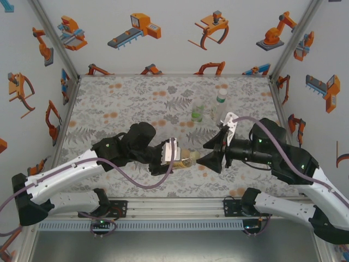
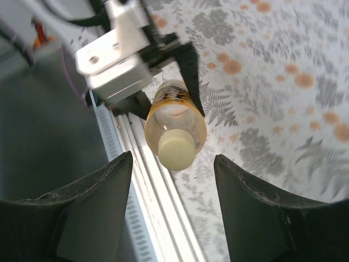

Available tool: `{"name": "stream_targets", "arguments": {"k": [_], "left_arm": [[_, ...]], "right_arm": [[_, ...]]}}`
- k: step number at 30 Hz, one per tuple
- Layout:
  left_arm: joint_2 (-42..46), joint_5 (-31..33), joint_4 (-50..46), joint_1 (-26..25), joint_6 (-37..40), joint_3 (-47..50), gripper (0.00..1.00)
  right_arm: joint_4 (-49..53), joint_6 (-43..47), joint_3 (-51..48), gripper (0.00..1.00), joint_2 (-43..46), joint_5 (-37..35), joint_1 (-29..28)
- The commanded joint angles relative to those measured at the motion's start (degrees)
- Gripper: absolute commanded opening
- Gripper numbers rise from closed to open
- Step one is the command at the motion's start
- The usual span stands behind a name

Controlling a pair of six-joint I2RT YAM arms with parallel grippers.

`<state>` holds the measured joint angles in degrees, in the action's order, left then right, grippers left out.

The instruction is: Screw on the bottle caps

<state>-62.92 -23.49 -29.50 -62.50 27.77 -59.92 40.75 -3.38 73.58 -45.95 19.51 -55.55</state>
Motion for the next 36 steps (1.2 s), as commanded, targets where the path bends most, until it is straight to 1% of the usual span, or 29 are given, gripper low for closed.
{"name": "stream_targets", "arguments": {"k": [1, 5, 9, 12, 16, 21, 28, 36], "left_arm": [[1.5, -4.2, -1.0, -0.1, 0.3, -1.7, 0.0], [2.0, -4.4, -1.3, -0.1, 0.2, -1.7, 0.0], [2.4, -4.4, -1.3, -0.1, 0.2, -1.7, 0.0], [2.6, -4.4, -1.3, -0.1, 0.2, -1.8, 0.0], [2.6, -4.5, -1.3, -0.1, 0.3, -1.8, 0.0], [2.5, -4.8, -1.2, -0.1, 0.3, -2.0, 0.0], [2.5, -5.1, -0.9, -0.2, 0.2, -2.0, 0.0], [2.6, -5.0, -0.8, -0.1, -0.1, -1.8, 0.0]], "right_arm": [[2.6, 22.9, 3.8, 0.58, -2.0, 12.3, -0.2], [5.4, 29.8, 7.2, 0.58, -5.2, 15.4, -0.2], [6.1, 31.9, 7.4, 0.56, -6.6, 16.5, -0.2], [6.4, 31.9, 6.7, 0.5, -6.8, 16.7, -0.1], [6.1, 31.9, 5.2, 0.45, -6.1, 17.1, -0.2], [6.0, 31.7, 4.2, 0.42, -5.6, 16.5, -0.2], [4.8, 31.2, 3.2, 0.42, -5.3, 14.8, -0.1], [3.5, 30.5, 2.2, 0.43, -5.4, 13.2, -0.2]]}}
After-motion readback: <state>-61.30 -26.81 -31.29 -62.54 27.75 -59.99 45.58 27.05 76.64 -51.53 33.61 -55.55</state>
